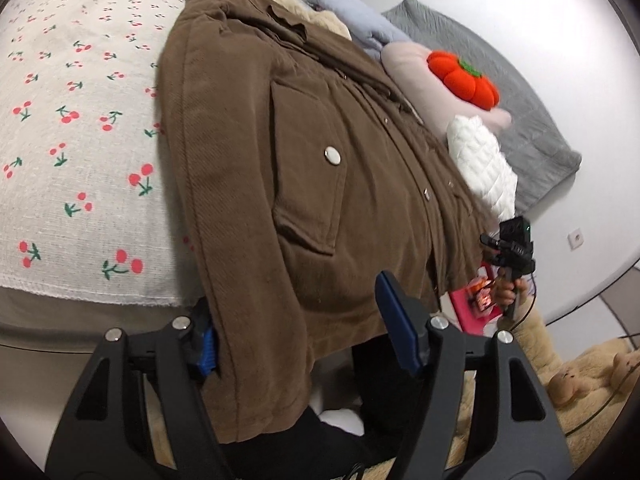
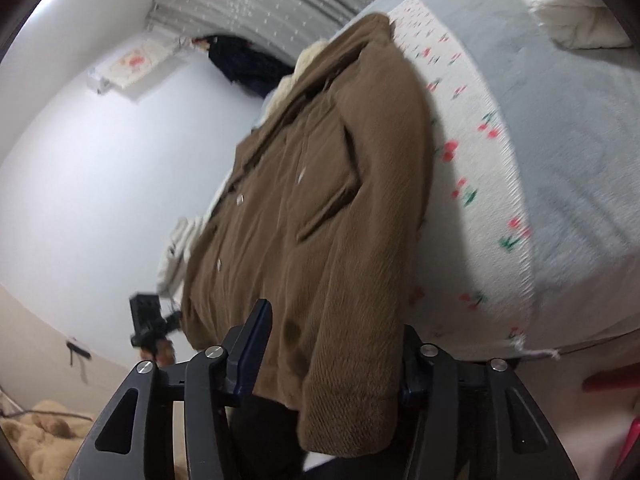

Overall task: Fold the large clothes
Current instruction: 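Grasp the coat side with the left gripper while the right gripper grasps the sleeve, lift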

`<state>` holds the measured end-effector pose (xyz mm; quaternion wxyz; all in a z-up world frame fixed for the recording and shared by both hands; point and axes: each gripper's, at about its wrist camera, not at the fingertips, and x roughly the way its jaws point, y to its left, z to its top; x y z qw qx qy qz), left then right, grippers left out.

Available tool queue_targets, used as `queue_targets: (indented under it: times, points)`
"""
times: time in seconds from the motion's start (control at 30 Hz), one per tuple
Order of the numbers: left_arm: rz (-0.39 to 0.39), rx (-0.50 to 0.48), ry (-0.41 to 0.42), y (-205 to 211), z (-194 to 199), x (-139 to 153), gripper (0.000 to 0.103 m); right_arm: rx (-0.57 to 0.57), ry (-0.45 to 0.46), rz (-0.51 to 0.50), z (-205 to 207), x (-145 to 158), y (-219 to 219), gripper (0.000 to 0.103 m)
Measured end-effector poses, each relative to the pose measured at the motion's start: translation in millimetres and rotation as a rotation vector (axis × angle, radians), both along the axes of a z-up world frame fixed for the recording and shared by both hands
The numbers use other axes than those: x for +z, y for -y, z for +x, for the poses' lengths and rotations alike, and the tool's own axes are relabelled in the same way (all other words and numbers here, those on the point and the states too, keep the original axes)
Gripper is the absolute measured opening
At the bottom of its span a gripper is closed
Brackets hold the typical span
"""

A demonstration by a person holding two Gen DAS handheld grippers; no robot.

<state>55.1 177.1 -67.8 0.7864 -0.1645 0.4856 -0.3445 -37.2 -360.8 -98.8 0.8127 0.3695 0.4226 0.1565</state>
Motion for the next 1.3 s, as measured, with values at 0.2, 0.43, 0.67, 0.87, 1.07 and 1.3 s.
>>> queue_targets:
  times: [0.2, 0.43, 0.67, 0.87, 1.07, 1.3]
  points:
    - [0.048, -0.014, 0.004, 9, 2, 0, 0.068, -0.010, -0.018, -0.023, 8, -1, -5, 0.031]
    - [0.210, 0.065, -0.016, 9, 3, 7, 0.016, -0.043, 0.029, -0.134, -1, 22, -18, 0.020]
    - [-0.054, 0.138, 0.032, -13, -4, 50, 0.011, -0.091, 0.167, -0.131, -11, 67, -21, 0.015]
    - [-0.292, 0.152, 0.108, -20, 17, 98, 0.010, -0.110, 0.260, -0.164, 11, 119, -30, 0.014]
    - [-0.369, 0.191, 0.230, -24, 72, 155, 0.010, -0.151, 0.355, -0.215, 60, 174, -27, 0.014]
    - [-0.431, 0.355, 0.245, -36, 175, 177, 0.010, -0.286, 0.385, -0.221, 151, 209, 15, 0.014]
